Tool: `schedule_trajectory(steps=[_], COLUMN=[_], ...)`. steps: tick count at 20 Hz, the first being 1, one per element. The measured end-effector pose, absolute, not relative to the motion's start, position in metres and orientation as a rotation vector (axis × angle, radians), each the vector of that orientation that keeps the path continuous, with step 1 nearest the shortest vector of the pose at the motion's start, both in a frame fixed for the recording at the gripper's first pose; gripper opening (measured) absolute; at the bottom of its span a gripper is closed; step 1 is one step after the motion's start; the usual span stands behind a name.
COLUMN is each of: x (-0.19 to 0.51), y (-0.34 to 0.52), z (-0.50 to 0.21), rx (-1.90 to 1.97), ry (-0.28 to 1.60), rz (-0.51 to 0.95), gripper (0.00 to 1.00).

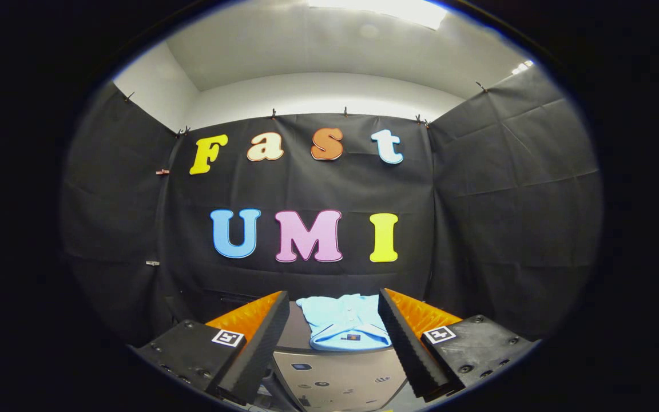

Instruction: Put the clothes into the washing machine and then close the washing machine lid.

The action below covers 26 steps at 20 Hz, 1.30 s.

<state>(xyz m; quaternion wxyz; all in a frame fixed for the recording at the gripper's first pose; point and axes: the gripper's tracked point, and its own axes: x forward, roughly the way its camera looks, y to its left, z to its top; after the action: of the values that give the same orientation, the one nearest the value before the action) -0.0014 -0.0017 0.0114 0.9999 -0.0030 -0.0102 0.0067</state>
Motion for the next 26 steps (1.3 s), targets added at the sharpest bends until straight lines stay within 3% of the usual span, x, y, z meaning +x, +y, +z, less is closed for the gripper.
schedule_trajectory(steps=[13,26], x=[0.019,0.125], y=[-0.006,-0.024], z=[-0.008,-0.036], rx=[-0.007,-0.005], ry=[0.033,0.153], rz=[0.018,-0.006], gripper=[0.98,0.98])
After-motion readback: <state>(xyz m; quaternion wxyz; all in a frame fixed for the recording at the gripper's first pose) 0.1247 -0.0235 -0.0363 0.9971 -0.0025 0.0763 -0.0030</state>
